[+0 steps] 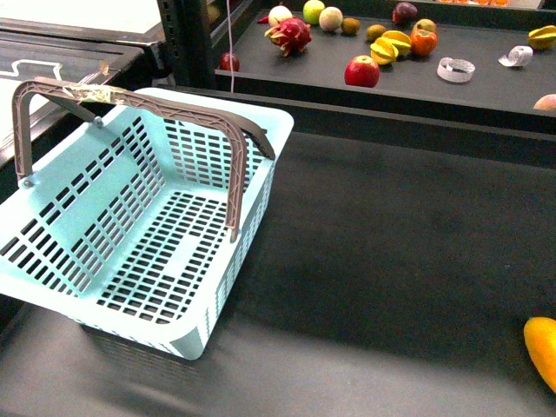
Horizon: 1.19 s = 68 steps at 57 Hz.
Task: Pick mango with right arm and hold basket with left
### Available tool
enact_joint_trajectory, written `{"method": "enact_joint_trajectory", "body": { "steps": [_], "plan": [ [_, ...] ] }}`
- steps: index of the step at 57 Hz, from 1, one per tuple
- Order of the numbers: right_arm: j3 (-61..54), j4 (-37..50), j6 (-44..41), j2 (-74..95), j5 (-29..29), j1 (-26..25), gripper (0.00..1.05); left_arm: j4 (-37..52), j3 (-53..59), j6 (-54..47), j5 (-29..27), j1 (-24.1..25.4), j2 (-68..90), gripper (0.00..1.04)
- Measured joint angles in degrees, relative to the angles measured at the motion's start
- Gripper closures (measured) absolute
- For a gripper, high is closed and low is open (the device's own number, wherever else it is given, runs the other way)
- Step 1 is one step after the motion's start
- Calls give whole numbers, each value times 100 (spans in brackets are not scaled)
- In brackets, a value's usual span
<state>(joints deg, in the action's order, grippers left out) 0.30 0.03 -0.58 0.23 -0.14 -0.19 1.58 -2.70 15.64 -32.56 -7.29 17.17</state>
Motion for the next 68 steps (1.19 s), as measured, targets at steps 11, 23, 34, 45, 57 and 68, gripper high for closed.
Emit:
{"method": "enact_joint_trajectory", "body": {
  "steps": [11, 23, 34, 45, 57, 68],
  "plan": [
    [0, 0, 0, 0, -9, 2, 8, 2199, -492, 1869, 647, 258, 3163, 8],
    [0, 0, 0, 0, -9, 2, 8, 3421, -1478, 2667, 1196, -57, 5724, 8],
    [0, 0, 0, 0, -9, 2, 8, 3818, -2697, 3359, 1488, -76, 7512, 8],
    [0, 0, 0, 0, -9, 2, 8, 3753, -3880, 4039, 1757, -166, 8782, 8],
    [0, 0, 0, 0, -9, 2, 8, 3556, -4981, 4623, 1956, -315, 9694, 8],
    [0, 0, 0, 0, -9, 2, 8, 3351, -5685, 4896, 2039, -378, 10229, 8]
  ]
}}
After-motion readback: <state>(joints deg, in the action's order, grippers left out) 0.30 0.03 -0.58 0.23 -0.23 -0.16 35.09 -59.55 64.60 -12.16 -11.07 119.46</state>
